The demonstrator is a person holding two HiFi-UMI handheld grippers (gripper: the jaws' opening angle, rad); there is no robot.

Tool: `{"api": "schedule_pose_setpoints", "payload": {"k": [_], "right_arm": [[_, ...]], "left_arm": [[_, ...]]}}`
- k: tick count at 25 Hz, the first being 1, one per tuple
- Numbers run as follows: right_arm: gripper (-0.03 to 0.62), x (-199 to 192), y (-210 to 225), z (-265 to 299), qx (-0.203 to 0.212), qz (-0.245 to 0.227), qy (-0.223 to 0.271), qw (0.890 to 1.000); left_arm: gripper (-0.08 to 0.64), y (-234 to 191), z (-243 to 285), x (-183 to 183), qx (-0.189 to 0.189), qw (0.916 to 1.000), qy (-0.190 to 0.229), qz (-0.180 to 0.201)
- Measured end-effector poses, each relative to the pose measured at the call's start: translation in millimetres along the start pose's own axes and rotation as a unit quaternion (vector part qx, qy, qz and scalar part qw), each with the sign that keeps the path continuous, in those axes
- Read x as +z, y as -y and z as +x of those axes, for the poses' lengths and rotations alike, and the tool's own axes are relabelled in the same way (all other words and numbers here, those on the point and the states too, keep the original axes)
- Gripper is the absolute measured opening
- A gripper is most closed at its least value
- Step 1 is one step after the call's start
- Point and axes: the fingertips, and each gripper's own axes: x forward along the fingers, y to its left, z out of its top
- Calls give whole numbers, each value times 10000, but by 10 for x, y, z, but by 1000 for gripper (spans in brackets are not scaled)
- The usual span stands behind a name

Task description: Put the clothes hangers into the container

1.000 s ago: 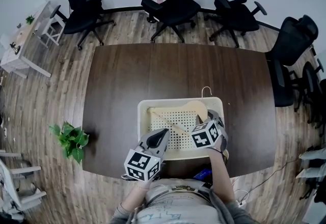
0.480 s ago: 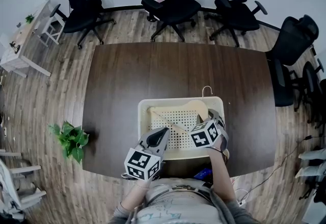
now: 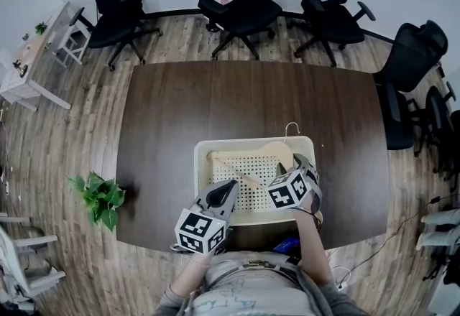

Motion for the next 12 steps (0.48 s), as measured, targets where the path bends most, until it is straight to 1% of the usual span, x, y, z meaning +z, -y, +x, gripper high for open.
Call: {"api": "schedule_pose_setpoints", "payload": {"k": [12], "right_arm": [[236, -12, -9, -35, 156, 38, 51, 9999]], "left_arm": [[11, 18, -18, 1, 27, 10000, -3, 13]]}}
